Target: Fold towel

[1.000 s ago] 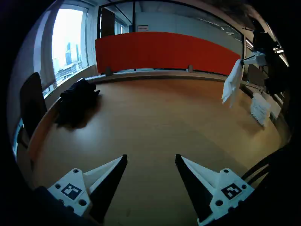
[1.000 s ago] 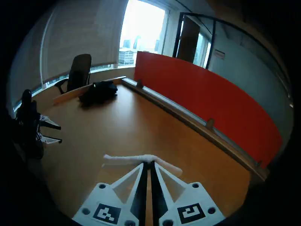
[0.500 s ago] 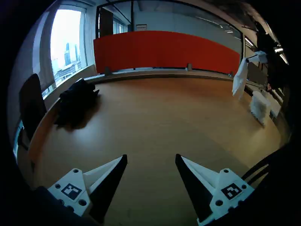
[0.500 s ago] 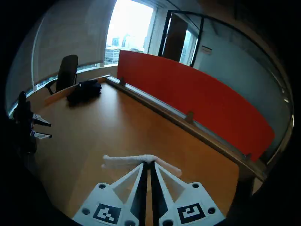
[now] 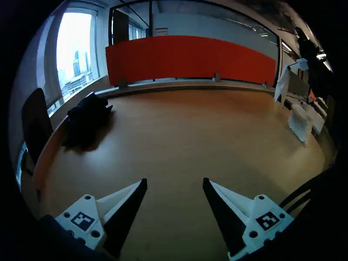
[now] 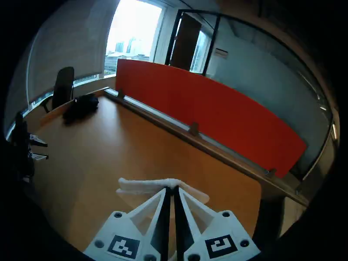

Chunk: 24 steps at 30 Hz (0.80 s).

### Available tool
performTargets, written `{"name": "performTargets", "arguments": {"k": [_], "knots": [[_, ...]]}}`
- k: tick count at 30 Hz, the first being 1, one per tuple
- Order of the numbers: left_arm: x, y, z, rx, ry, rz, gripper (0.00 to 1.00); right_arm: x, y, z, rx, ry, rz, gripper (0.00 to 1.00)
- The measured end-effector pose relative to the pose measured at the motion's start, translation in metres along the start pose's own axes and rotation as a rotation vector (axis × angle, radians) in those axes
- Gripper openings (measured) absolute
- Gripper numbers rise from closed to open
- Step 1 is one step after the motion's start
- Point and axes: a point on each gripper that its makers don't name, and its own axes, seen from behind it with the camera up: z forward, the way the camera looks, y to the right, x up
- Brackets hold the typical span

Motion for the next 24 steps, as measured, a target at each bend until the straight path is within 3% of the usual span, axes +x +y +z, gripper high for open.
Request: {"name": "performTargets", "arguments": {"k": [14,24], "knots": [[0.003,0.001,0.0,0.005,-0.007,0.012,0.95,-0.03,0.058,-0.019,-0.083,-0.056,0.027,0.05],[0.006,0.005,0.001,0.002,-0.007,0.023,0.95,-0.047,0.087,-0.031,-0.124,-0.08,0.054,0.05]]}}
